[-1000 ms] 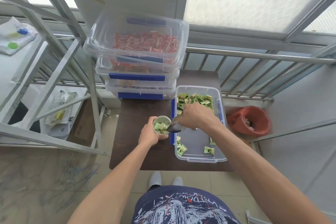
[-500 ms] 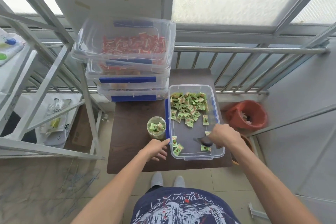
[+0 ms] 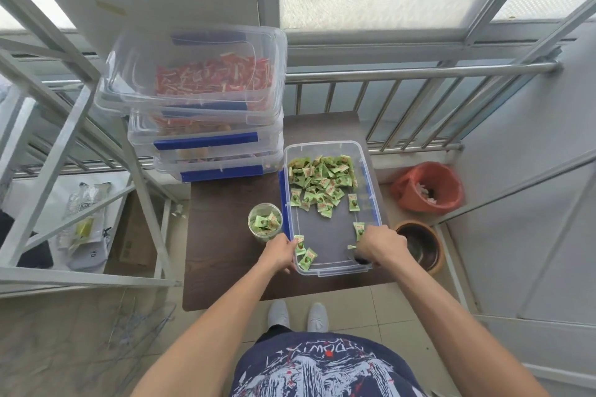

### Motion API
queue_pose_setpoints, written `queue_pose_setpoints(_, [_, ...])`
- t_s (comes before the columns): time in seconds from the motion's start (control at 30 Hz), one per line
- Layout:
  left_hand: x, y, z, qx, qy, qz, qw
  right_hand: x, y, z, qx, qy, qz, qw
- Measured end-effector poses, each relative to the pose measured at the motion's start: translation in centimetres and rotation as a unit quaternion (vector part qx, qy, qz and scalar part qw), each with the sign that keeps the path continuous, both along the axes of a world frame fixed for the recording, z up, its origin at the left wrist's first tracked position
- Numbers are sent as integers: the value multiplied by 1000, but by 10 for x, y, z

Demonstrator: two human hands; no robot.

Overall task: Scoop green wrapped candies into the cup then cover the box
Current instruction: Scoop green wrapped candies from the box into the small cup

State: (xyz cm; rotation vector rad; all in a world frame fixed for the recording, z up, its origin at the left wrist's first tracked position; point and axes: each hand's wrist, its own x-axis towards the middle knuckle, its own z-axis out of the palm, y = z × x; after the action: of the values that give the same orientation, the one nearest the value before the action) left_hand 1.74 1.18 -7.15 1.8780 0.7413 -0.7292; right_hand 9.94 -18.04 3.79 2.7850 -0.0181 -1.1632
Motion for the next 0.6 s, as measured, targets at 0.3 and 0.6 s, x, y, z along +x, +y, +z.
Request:
queue_pose_setpoints(0.3, [0,3,-7,-24,7,17,1000,-17,-2,-20,3,-59,6,998])
queue_pose_setpoints(0.6, [1,9,-12,-71,31,54,996,-27,-21,-26,32,-90,-19,995])
